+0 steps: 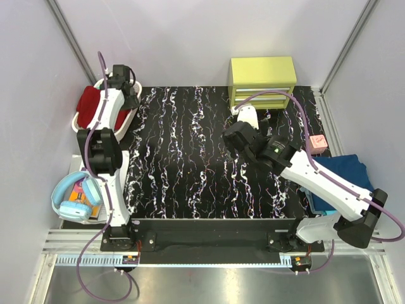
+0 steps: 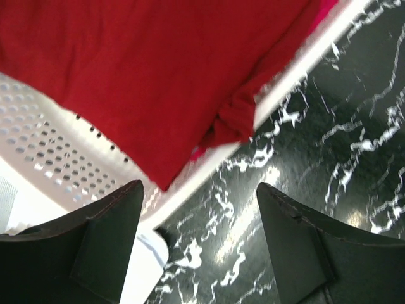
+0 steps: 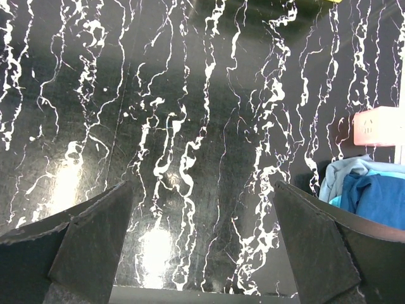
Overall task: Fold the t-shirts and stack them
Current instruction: Grab crumpled tshirt from bin with the left arm
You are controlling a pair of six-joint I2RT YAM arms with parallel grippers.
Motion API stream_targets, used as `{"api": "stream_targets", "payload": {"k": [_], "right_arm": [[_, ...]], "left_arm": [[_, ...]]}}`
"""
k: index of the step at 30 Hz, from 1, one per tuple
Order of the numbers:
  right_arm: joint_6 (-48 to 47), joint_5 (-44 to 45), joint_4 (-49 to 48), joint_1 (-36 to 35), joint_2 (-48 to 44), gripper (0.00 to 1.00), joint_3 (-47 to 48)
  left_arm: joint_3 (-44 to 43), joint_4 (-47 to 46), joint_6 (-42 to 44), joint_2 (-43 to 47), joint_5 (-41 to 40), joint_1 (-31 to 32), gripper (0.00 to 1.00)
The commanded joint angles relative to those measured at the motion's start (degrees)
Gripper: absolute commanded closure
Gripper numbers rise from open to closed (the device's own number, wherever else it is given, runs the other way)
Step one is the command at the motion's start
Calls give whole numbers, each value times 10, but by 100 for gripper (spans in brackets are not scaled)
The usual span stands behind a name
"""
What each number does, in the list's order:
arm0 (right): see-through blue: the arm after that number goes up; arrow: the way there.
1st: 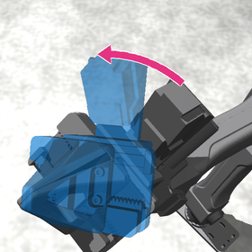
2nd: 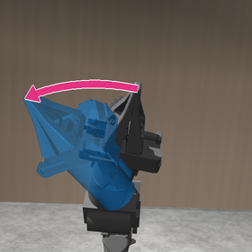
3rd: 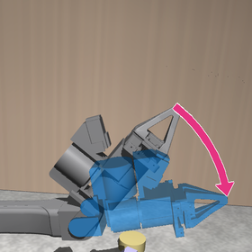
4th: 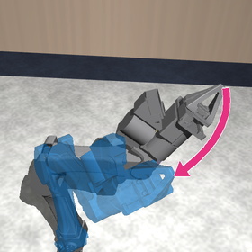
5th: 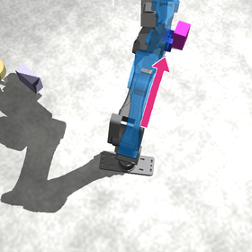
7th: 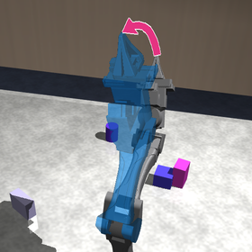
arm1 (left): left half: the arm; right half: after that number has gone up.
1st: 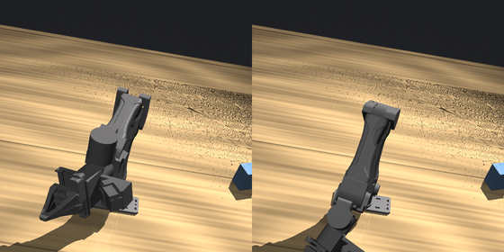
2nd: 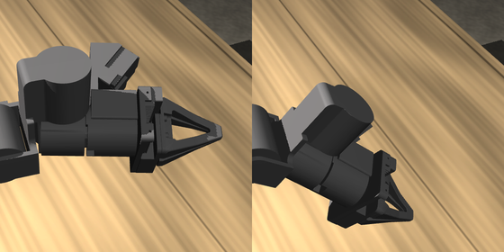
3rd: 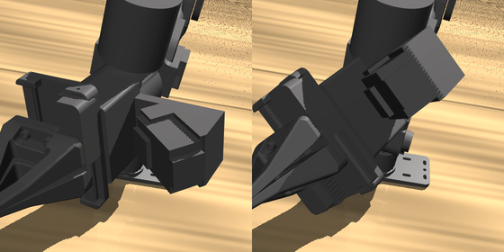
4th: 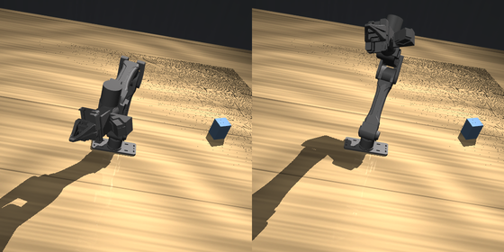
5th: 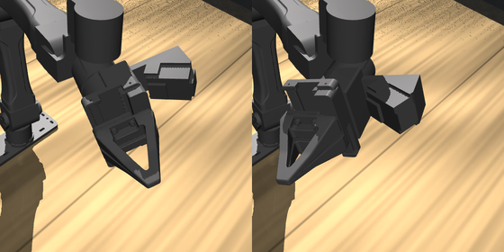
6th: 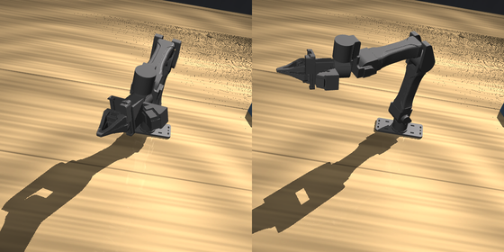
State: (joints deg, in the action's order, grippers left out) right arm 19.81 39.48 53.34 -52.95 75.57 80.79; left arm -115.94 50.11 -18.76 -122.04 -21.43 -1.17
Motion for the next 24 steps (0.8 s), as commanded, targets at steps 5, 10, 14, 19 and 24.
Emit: {"api": "stream_targets", "payload": {"k": [5, 10, 14, 19, 24], "right_arm": [[29, 1, 27, 3, 27, 0, 21], [37, -4, 28, 4, 41, 0, 16], [43, -7, 28, 4, 56, 0, 20], [41, -9, 27, 4, 73, 0, 29], [37, -9, 26, 4, 77, 0, 31]], "left_arm": [[-88, -13, 6, -51, 87, -47, 25], [-112, -21, 10, -79, 124, -45, 30], [-123, -24, 20, -93, 129, -29, 30], [-139, -26, 24, -105, 132, -9, 30], [-136, -29, 24, -105, 127, -9, 30]]}}
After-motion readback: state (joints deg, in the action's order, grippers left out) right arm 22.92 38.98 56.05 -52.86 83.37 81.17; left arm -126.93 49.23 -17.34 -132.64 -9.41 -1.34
